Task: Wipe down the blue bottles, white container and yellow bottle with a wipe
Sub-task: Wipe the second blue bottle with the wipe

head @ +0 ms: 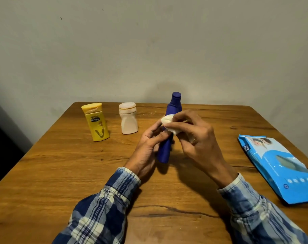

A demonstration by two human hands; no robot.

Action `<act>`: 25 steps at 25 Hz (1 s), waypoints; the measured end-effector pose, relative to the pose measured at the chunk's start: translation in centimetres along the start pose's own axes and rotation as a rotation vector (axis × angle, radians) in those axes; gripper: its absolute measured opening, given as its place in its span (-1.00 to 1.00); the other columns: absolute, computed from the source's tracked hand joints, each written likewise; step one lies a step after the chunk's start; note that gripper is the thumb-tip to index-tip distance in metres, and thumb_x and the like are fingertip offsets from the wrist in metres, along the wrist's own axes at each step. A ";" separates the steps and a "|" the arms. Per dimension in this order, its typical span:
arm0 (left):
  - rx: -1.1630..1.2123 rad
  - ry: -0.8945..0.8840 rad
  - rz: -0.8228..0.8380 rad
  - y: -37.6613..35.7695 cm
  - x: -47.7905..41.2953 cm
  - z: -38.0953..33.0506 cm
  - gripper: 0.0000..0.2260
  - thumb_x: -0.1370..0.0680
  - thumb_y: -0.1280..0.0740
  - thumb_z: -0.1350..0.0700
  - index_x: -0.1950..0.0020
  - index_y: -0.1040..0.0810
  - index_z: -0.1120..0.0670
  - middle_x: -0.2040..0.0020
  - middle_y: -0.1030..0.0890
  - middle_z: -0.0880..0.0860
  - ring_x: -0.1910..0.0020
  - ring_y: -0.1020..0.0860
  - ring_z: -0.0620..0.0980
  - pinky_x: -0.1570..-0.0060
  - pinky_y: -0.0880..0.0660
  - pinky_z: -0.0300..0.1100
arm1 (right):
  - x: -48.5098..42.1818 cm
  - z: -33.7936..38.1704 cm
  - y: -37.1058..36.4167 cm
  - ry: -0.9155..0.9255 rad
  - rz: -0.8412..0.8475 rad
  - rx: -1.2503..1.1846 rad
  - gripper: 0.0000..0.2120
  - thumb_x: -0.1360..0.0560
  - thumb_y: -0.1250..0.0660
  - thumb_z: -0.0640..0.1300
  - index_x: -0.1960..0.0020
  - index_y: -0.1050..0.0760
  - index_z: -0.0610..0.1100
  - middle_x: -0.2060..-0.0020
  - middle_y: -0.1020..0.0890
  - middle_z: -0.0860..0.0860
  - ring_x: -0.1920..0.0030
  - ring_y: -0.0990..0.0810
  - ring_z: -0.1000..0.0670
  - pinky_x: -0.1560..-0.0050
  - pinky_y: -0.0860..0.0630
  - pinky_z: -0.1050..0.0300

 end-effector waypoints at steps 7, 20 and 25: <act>-0.264 -0.056 -0.125 0.6 0.2 -0.6 -0.45 -0.40 -0.56 0.34 -0.34 -0.50 0.11 -0.20 -0.67 0.20 -0.08 -0.68 0.20 -0.03 -0.63 0.03 | 0.0 -0.3 -0.5 -0.008 0.065 0.032 -0.71 -0.46 -0.27 -0.24 -0.10 -0.67 -0.23 -0.06 -0.61 -0.09 -0.10 -0.58 -0.03 -0.12 -0.59 0.13; -0.331 -0.120 -0.031 -0.6 0.1 -1.3 -0.35 -0.43 -0.50 0.40 -0.45 -0.45 0.00 -0.34 -0.60 0.09 -0.18 -0.66 0.10 0.01 -0.66 -0.03 | -0.2 -1.0 -0.9 -0.006 0.129 0.058 -0.67 -0.40 -0.43 -0.44 -0.11 -0.68 -0.19 -0.04 -0.62 -0.05 -0.07 -0.58 -0.04 -0.09 -0.58 0.06; -0.497 -0.178 0.023 -1.7 0.3 -1.6 -0.29 -0.43 -0.50 0.41 -0.45 -0.45 -0.12 -0.38 -0.53 -0.16 -0.30 -0.57 -0.10 -0.17 -0.58 -0.14 | -0.1 -2.3 0.9 -0.124 -0.043 0.127 -0.64 -0.46 -0.43 -0.41 -0.22 -0.64 -0.18 -0.09 -0.59 -0.07 -0.11 -0.55 0.03 -0.13 -0.56 0.21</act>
Point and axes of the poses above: each hand's wrist, its own x-axis away from the middle knuckle, its own y-axis out of the back of the hand, z = x × y, the point moved 10 cm from there along -x, towards the middle knuckle
